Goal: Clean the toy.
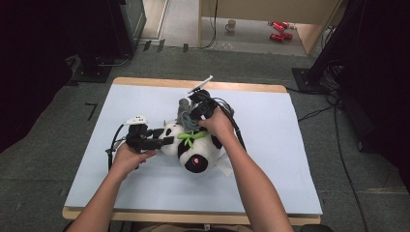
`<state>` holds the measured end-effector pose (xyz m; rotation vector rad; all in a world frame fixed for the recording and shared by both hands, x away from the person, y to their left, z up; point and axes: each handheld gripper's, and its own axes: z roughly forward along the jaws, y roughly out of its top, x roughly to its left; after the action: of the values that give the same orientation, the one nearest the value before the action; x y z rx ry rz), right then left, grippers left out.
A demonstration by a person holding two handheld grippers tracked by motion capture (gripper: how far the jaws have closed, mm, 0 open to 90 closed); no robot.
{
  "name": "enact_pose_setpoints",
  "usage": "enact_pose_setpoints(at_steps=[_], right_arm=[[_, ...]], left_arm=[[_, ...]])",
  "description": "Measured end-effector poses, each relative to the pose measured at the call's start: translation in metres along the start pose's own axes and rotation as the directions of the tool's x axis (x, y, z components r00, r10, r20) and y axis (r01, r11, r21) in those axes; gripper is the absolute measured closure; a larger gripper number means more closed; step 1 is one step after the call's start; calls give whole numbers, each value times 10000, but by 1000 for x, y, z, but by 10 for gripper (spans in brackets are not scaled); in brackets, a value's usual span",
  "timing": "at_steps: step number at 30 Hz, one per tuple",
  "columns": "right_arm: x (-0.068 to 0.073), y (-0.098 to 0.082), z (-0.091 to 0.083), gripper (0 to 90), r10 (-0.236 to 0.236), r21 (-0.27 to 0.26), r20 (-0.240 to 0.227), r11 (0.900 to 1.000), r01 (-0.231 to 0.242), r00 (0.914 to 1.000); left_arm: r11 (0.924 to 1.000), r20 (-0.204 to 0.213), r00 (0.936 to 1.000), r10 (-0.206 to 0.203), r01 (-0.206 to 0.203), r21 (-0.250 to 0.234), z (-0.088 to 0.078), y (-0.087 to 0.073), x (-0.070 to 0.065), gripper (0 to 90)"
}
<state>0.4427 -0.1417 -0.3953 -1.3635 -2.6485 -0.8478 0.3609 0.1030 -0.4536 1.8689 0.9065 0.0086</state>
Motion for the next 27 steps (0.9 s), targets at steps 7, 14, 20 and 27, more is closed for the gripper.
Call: enact_pose_setpoints(at_steps=[7, 14, 20, 27], right_arm=[[-24, -17, -8, 805, 556, 285, -294, 9981, -548, 9980], [-44, -36, -4, 811, 1278, 553, 261, 9901, -1291, 9915], [-54, -45, -8, 811, 540, 741, 1811, 9949, -683, 9820], [-49, -38, -51, 810, 663, -1223, 1609, 9914, -468, 9847]], left_arm=[[9999, 83, 9999, -83, 84, -107, 0, 0, 0, 343], [9999, 195, 9998, -11, 14, -145, 0, -1, 1, 340], [9999, 299, 9995, -72, 76, -121, -2, -2, 5, 335], [9999, 199, 9998, 51, -48, -152, 0, 0, 3, 352]])
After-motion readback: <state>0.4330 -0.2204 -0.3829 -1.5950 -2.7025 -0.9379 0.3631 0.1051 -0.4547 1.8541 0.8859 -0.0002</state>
